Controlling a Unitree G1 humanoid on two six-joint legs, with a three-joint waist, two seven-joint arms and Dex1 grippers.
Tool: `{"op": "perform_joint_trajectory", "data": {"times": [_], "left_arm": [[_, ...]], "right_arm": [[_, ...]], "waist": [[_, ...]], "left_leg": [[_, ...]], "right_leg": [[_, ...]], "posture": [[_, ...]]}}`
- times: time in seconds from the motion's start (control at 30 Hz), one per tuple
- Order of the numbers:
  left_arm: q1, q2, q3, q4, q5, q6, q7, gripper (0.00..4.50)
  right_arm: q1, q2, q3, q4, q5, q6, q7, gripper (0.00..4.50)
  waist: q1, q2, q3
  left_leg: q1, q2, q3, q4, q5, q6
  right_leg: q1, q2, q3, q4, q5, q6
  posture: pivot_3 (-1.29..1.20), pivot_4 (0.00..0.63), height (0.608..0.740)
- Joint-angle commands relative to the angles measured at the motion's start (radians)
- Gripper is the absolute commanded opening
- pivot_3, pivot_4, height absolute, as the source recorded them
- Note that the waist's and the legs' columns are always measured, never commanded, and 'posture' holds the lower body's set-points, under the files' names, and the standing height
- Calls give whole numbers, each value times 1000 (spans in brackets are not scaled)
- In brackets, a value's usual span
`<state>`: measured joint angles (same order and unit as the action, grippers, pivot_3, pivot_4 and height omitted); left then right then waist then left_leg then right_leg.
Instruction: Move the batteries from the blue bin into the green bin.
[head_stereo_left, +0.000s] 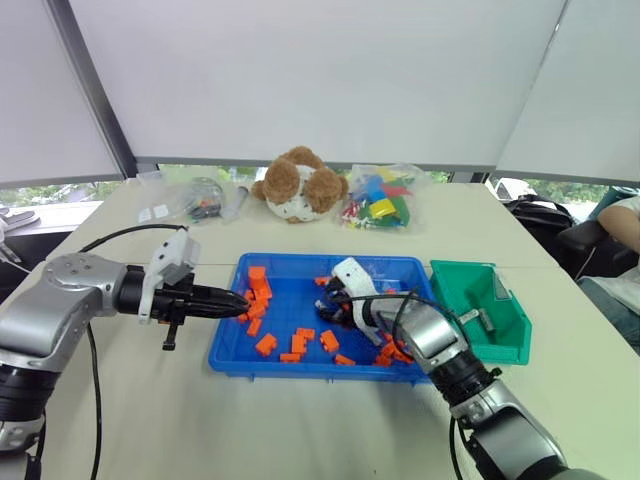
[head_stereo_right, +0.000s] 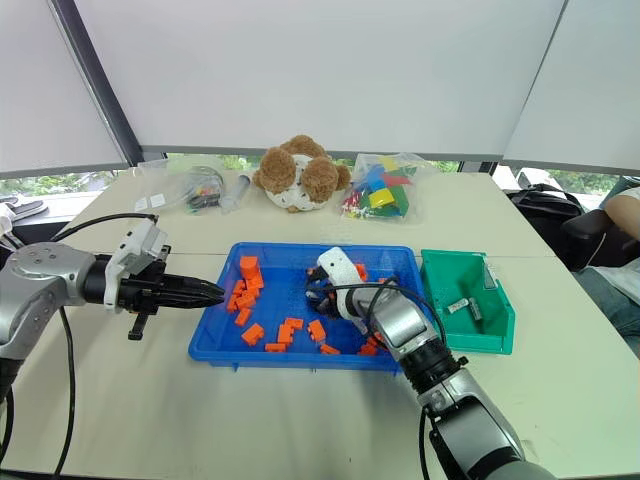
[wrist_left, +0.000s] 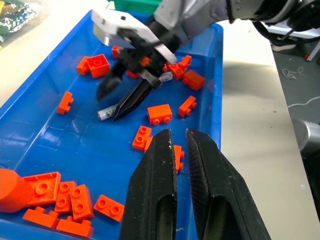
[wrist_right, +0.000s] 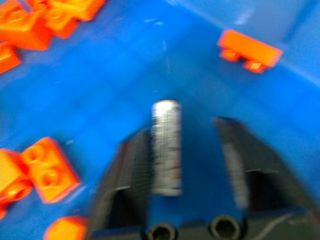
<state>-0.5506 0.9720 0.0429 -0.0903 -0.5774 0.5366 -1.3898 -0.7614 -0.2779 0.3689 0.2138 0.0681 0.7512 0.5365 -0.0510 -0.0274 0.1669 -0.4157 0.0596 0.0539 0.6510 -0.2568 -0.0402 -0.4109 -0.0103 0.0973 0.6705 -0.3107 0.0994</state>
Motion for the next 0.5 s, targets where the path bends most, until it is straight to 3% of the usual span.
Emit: {"op": "perform_joint_trajectory", "data": {"times": [0.03,0.27,0.5], "left_arm": [[-6,10,26,-21,1,-10,7,428],[-3,6,27,-31,-4,-3,20,428],[-29,-28,-7,-32,-5,-3,19,428]], "right_arm": [[19,2,14,-17,-24,14,10,121],[36,-80,-29,-165,-42,56,32,68],[3,-276,-299,-546,59,334,63,68]], "waist": [[0,0,0],[8,0,0],[8,0,0]], "left_leg": [[0,0,0,0,0,0],[0,0,0,1,0,0],[-4,0,-2,2,0,0]], "right_leg": [[0,0,0,0,0,0],[1,0,0,0,0,0],[-2,0,0,1,0,0]], "posture": [[0,150,740],[0,150,740],[0,150,740]]}}
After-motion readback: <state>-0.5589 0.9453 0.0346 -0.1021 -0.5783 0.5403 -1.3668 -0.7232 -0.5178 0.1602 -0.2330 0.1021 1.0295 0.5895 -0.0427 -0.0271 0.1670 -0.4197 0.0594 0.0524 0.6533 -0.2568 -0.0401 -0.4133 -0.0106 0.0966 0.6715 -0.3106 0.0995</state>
